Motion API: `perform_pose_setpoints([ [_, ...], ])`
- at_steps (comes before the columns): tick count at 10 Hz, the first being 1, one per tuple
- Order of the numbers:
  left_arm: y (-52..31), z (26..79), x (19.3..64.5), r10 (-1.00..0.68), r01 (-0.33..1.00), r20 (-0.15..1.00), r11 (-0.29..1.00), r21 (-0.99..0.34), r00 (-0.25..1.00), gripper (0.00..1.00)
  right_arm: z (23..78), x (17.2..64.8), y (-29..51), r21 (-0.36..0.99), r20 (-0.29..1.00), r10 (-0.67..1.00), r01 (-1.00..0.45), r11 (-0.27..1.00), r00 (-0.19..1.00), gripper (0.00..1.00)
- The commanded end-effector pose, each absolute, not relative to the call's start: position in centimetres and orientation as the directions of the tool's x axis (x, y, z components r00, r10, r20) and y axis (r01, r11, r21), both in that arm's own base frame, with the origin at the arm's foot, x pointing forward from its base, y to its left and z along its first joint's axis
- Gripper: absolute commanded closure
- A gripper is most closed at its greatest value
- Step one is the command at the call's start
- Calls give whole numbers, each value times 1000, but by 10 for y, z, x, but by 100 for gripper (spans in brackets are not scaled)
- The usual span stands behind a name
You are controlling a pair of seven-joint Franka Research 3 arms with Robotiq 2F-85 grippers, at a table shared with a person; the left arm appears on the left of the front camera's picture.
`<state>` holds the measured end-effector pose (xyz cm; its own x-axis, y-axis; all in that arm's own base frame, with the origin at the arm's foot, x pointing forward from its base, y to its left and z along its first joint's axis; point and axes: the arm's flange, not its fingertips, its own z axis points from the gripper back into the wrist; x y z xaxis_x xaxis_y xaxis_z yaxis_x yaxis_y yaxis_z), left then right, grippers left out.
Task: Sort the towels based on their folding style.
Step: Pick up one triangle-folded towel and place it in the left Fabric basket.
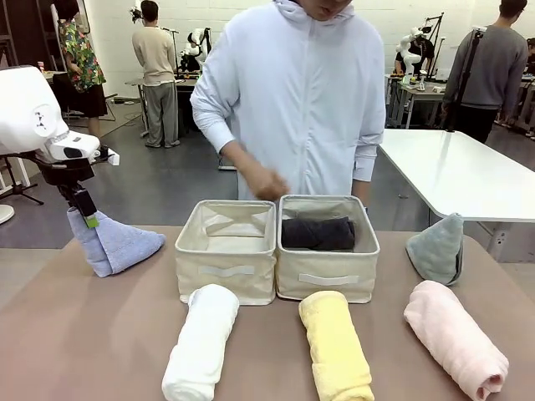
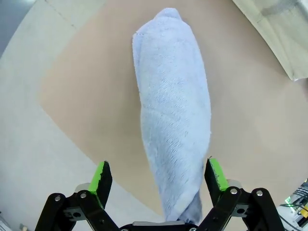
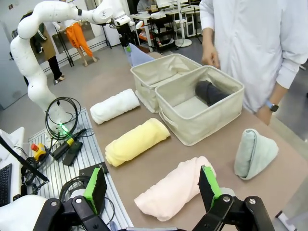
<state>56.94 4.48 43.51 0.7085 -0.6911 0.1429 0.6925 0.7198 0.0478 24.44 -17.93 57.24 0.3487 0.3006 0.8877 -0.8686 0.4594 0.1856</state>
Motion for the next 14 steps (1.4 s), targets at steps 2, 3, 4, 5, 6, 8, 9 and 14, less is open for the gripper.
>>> perform_pose_setpoints([
  [2,40,432,568,-680,686,163,727,19,715,56,575,247,-180,175,902,284,-876,449,326,0],
  [3,40,433,568,-673,681,165,732,15,721,57,575,247,-180,175,902,284,-876,449,326,0],
  [4,41,434,568,-669,678,168,735,11,724,100,575,247,-180,175,902,284,-876,449,326,0],
  [5,41,435,567,-667,676,169,737,8,725,100,575,247,-180,175,902,284,-876,449,326,0],
  [6,41,435,567,-667,676,168,737,4,726,100,575,247,-180,175,902,284,-876,449,326,0],
  [8,42,436,567,-671,681,171,732,0,721,91,575,247,-180,175,902,284,-876,449,326,0],
  [9,42,438,565,-676,686,174,727,-3,716,100,575,247,-180,175,902,284,-876,449,326,0],
  [14,53,540,517,-810,828,195,561,-12,552,100,575,247,-180,175,902,284,-876,449,326,0],
])
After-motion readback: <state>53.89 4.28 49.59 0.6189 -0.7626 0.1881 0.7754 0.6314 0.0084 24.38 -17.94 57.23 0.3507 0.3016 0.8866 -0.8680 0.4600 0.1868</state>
